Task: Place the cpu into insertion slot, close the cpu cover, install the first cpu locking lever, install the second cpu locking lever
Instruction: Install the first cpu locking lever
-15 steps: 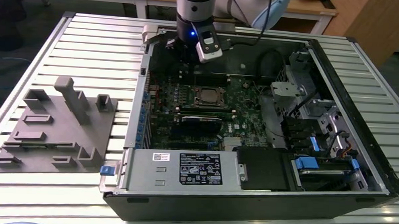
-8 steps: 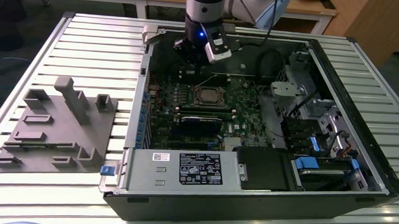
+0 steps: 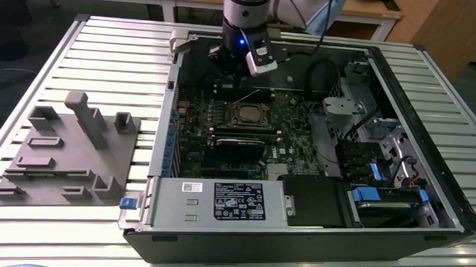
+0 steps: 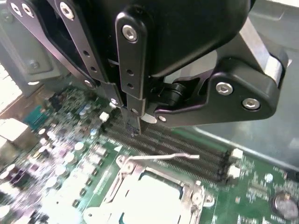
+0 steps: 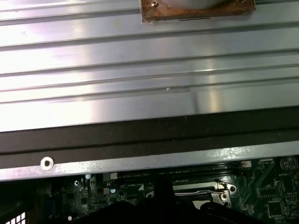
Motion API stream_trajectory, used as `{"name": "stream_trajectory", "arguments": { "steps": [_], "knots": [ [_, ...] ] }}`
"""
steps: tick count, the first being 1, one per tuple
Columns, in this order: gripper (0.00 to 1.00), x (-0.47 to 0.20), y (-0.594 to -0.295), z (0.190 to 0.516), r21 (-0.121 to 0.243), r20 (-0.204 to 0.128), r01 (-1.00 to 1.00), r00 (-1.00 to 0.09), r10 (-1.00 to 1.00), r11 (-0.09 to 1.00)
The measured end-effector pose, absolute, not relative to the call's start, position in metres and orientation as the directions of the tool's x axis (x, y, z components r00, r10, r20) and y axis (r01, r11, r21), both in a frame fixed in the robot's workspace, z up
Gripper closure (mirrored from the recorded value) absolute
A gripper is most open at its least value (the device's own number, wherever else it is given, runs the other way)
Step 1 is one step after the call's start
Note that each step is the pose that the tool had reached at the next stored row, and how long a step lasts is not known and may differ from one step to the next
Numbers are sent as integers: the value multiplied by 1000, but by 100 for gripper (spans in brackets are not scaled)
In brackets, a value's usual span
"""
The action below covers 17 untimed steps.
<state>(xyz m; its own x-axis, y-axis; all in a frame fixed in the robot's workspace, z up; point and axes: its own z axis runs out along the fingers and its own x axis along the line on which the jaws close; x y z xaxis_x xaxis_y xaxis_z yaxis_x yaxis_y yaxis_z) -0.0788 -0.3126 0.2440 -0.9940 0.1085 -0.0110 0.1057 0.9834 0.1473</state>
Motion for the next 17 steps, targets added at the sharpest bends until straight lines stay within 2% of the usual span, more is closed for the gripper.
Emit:
{"name": "stream_trajectory", "arguments": {
  "steps": [17],
  "knots": [
    [89, -62, -322, 230, 167, -9, 106, -994, 109, 980]
  ]
}}
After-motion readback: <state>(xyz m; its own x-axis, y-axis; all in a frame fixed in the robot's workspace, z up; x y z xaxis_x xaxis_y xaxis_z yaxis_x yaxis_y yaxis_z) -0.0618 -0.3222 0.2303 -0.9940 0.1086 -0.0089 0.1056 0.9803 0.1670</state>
